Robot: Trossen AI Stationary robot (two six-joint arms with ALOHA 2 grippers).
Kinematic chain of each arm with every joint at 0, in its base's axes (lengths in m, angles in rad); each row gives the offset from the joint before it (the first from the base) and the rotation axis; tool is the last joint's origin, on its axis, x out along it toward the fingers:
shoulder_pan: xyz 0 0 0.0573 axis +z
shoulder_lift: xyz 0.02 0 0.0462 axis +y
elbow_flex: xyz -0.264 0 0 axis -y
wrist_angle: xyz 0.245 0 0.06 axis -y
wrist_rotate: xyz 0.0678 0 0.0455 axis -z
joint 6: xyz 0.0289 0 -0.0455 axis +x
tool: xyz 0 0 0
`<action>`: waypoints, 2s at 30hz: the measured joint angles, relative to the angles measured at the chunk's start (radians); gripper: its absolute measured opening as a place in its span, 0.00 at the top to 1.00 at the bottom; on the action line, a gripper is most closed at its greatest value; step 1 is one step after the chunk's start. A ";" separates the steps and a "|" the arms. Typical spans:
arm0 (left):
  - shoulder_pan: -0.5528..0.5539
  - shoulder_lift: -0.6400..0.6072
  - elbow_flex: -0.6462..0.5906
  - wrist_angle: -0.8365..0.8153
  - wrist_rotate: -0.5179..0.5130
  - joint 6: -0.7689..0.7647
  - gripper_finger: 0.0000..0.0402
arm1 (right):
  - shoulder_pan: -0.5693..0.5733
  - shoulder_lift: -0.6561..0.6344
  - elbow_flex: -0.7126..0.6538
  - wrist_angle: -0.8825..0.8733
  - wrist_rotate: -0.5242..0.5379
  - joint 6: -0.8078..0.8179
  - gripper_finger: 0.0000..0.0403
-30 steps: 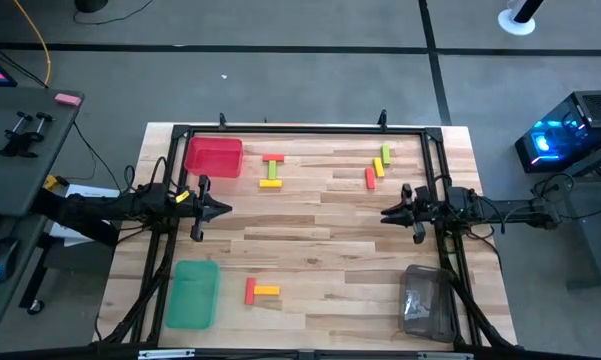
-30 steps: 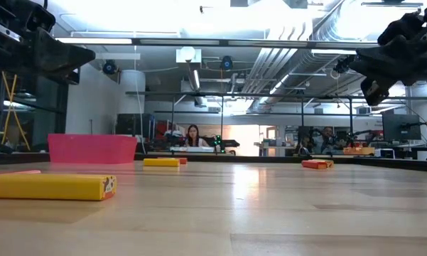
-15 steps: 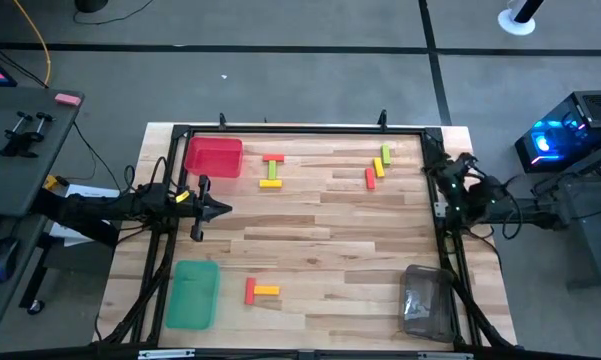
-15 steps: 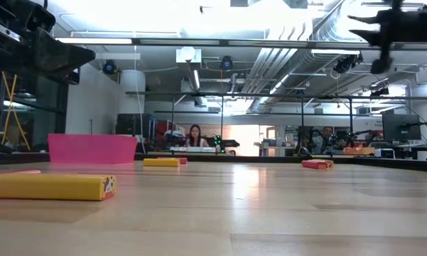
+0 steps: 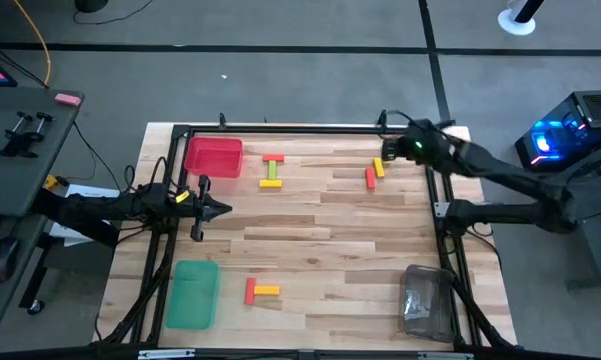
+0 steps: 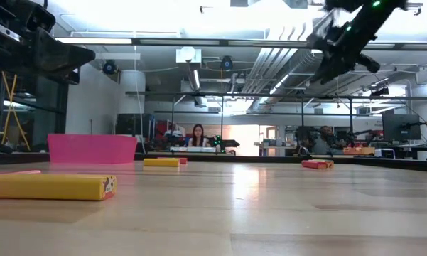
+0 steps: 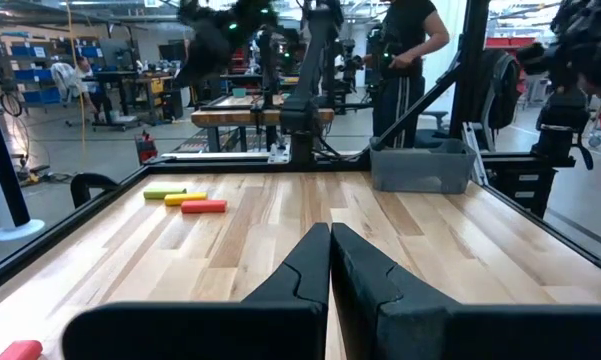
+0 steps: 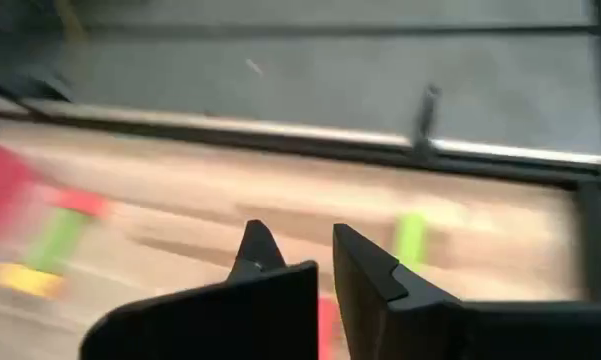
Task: Sort blocks
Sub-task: Put the right green block into the black bin
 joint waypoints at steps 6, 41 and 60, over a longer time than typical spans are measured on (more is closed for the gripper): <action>0.000 0.000 0.000 0.000 0.000 0.000 1.00 | -0.113 0.207 0.043 -0.059 -0.061 0.029 0.87; 0.000 0.000 0.000 0.000 0.000 0.000 1.00 | -0.385 0.710 0.022 0.117 -0.238 0.224 0.61; 0.000 0.000 0.000 0.000 0.000 0.000 1.00 | -0.369 0.720 0.028 0.089 -0.243 0.058 0.99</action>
